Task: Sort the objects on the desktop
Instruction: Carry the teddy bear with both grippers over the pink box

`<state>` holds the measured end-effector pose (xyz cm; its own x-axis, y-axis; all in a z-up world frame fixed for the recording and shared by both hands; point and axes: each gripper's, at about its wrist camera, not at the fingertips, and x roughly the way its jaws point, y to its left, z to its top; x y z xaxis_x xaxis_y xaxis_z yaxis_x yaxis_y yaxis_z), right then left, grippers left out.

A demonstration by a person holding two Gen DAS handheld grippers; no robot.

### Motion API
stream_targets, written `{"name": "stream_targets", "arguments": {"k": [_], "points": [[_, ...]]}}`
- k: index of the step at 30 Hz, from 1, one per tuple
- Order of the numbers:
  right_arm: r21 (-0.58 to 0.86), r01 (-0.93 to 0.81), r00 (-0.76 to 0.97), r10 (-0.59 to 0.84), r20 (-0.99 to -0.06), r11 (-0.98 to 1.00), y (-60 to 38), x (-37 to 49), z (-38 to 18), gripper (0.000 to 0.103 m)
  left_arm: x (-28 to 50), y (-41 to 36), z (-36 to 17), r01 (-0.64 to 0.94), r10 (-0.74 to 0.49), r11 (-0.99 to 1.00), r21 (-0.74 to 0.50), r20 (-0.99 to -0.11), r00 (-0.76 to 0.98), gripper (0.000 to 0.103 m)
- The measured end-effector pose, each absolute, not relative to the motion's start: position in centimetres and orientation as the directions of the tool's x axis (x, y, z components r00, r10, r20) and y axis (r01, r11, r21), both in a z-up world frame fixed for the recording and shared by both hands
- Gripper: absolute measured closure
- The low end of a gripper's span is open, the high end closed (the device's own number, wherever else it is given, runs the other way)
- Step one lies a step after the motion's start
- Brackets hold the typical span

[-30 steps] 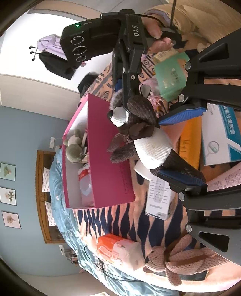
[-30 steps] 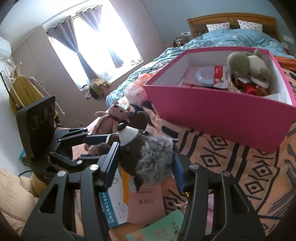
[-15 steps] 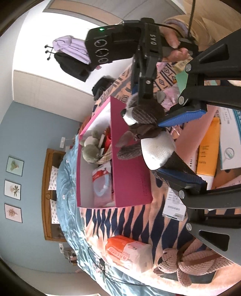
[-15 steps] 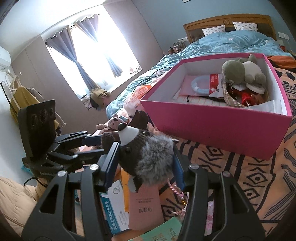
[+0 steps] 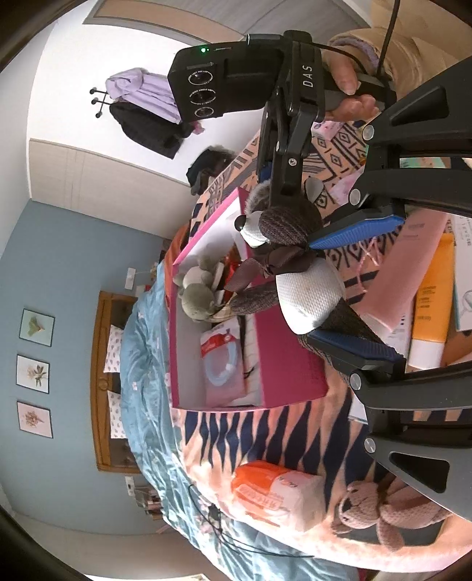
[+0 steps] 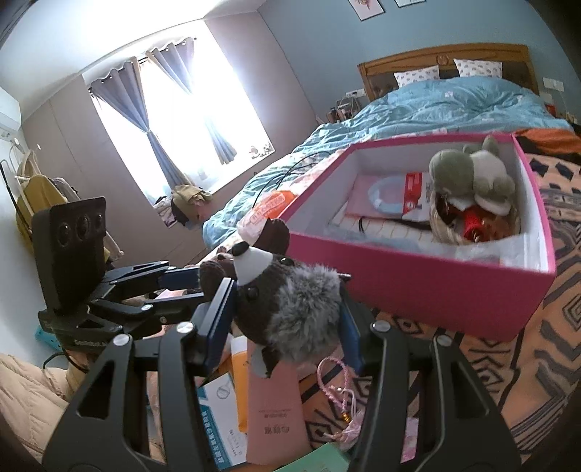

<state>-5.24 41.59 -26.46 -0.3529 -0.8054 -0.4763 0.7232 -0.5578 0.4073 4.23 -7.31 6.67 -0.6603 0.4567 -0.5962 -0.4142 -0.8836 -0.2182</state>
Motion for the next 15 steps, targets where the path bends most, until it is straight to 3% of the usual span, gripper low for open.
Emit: {"name": "stream_targets", "arguments": {"k": [15], "points": [[0.377,0.729,-0.404,-0.804,-0.437,-0.571,42.0,-6.9,-24.4,0.048,2.1,-6.1,9.0,-0.430,0.440,-0.888,-0.165,-0.577,-0.687,0.056]]}}
